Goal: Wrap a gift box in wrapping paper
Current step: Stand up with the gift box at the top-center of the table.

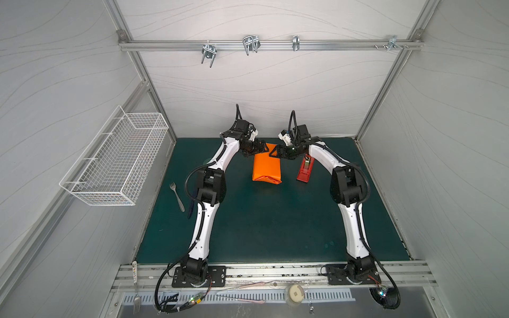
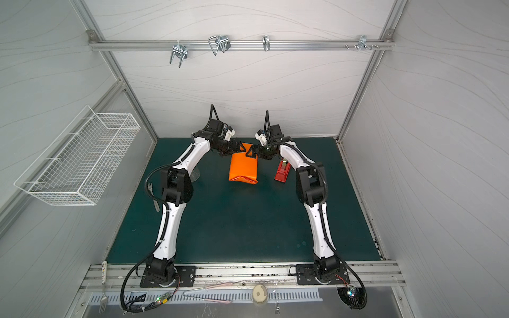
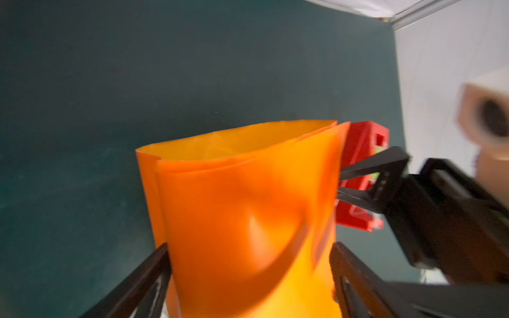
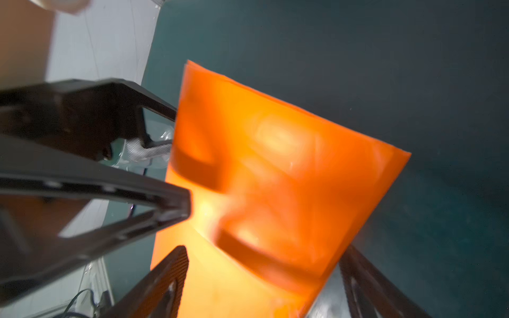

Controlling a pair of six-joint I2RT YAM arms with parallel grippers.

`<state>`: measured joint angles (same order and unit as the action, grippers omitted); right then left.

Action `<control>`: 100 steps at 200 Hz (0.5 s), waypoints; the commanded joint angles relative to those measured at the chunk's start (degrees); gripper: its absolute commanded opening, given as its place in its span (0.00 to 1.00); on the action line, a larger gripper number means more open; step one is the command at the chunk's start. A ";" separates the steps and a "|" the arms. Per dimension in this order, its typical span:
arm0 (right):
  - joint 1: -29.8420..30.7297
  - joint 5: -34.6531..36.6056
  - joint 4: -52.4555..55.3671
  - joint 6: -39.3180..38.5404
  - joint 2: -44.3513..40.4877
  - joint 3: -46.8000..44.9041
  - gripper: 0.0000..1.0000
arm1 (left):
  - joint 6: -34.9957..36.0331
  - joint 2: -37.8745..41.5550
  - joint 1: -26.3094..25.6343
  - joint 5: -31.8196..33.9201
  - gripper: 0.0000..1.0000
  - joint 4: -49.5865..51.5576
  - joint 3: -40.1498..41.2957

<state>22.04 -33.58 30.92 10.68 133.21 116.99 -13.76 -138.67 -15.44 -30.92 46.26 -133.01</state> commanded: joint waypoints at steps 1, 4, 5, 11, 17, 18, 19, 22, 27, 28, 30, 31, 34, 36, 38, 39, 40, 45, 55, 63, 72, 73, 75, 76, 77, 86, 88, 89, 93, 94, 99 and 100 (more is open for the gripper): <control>0.90 -4.00 -3.80 -1.92 -6.78 -3.72 0.87 | 0.04 6.23 -1.37 -4.16 0.90 -3.69 2.25; 0.90 -4.10 -4.15 -2.00 -7.29 -4.41 0.87 | 0.09 6.66 -1.41 -4.15 0.90 -3.90 2.96; 0.90 -4.11 -4.22 -2.03 -7.49 -4.67 0.87 | 0.03 6.75 -1.42 -4.15 0.90 -3.99 3.08; 0.94 -4.17 -5.40 -2.09 -8.59 -6.25 0.87 | 0.11 7.67 -1.52 -4.15 0.90 -4.65 4.43; 0.98 -4.14 -6.44 -2.17 -9.61 -7.53 0.87 | 0.29 8.45 -1.61 -4.17 0.90 -5.31 5.55; 1.03 -4.13 -6.59 -2.25 -9.71 -7.72 0.87 | 0.30 8.56 -1.65 -4.16 0.90 -5.39 5.78; 1.05 -4.13 -6.71 -2.29 -9.85 -7.82 0.87 | 0.31 8.67 -1.67 -4.16 0.90 -5.52 5.98; 1.06 -4.12 -7.02 -2.51 -10.16 -8.38 0.87 | 0.29 9.00 -1.69 -4.10 0.90 -5.76 6.52; 1.15 -4.12 -7.36 -2.84 -10.83 -9.08 0.87 | 0.25 9.35 -1.78 -4.02 0.90 -6.15 7.21; 1.15 -4.12 -7.45 -2.94 -10.89 -9.29 0.87 | 0.23 9.41 -1.78 -4.00 0.90 -6.21 7.31; 1.20 -4.17 -7.63 -3.01 -11.13 -9.60 0.87 | 0.23 9.52 -1.78 -3.98 0.90 -6.25 7.39; 1.23 -4.19 -7.71 -3.02 -11.22 -9.68 0.87 | 0.23 9.54 -1.78 -4.02 0.90 -6.22 7.49; 1.25 -4.27 -7.87 -3.06 -11.52 -10.04 0.87 | 0.22 9.62 -1.78 -4.12 0.90 -6.19 7.69; 1.29 -4.29 -7.95 -3.04 -11.67 -10.21 0.86 | 0.22 9.69 -1.78 -4.17 0.90 -6.16 7.79; 1.26 -4.32 -7.97 -3.08 -11.88 -10.42 0.86 | 0.22 9.72 -1.78 -4.16 0.90 -6.00 7.86; 1.30 -4.31 -7.97 -3.10 -11.99 -10.58 0.86 | 0.22 9.73 -1.78 -4.20 0.90 -6.00 7.90; 1.32 -4.39 -8.02 -3.20 -12.04 -10.70 0.86 | 0.22 9.73 -1.78 -4.26 0.90 -6.01 7.97; 1.40 -4.68 -8.48 -3.44 -12.55 -11.37 0.86 | 0.14 9.84 -1.90 -4.39 0.90 -5.98 8.30; 1.68 -4.64 -10.07 -4.00 -13.86 -13.44 0.86 | 0.34 10.35 -1.87 -4.40 0.90 -6.05 9.18; 1.98 -4.39 -10.96 -4.71 -14.83 -14.94 0.86 | 0.40 11.01 -1.89 -4.34 0.90 -6.72 10.41; 2.28 -4.30 -11.64 -5.61 -15.76 -16.17 0.86 | 0.63 11.85 -1.87 -4.17 0.90 -7.76 12.14; 2.29 -4.21 -11.65 -5.72 -15.82 -16.26 0.86 | 0.65 11.94 -1.87 -4.11 0.90 -7.80 12.24; 2.37 -4.14 -11.66 -5.90 -15.97 -16.55 0.86 | 0.66 12.15 -1.87 -4.03 0.90 -8.02 12.58; 2.38 -4.13 -11.71 -5.96 -16.05 -16.67 0.86 | 0.66 12.26 -1.87 -3.96 0.90 -8.07 12.76; 2.38 -4.04 -11.73 -6.08 -16.14 -16.78 0.86 | 0.66 12.36 -1.87 -3.97 0.90 -8.22 12.95; 2.48 -4.07 -12.38 -6.61 -16.93 -17.94 0.86 | 0.68 13.16 -1.87 -3.93 0.90 -8.96 14.36; 2.48 -4.04 -12.62 -6.67 -17.10 -18.35 0.86 | 0.60 13.23 -1.92 -3.99 0.90 -9.16 14.64; 2.48 -4.04 -12.76 -6.74 -17.19 -18.59 0.86 | 0.63 13.33 -1.89 -4.02 0.90 -9.21 14.81; 2.48 -4.03 -13.41 -6.88 -17.63 -19.21 0.86 | 0.62 13.68 -1.87 -4.06 0.90 -9.71 15.42; 2.48 -4.03 -13.50 -6.93 -17.67 -19.37 0.86 | 0.60 13.73 -1.87 -4.06 0.90 -9.83 15.64; 2.56 -3.97 -14.04 -7.35 -18.25 -20.15 0.86 | 0.58 14.15 -1.90 -4.15 0.89 -10.26 16.38; 2.56 -3.96 -14.08 -7.43 -18.34 -20.23 0.86 | 0.53 14.18 -1.88 -4.15 0.89 -10.28 16.47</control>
<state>22.90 -34.83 21.91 6.81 118.76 99.24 -13.69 -127.85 -16.08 -32.08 40.16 -118.69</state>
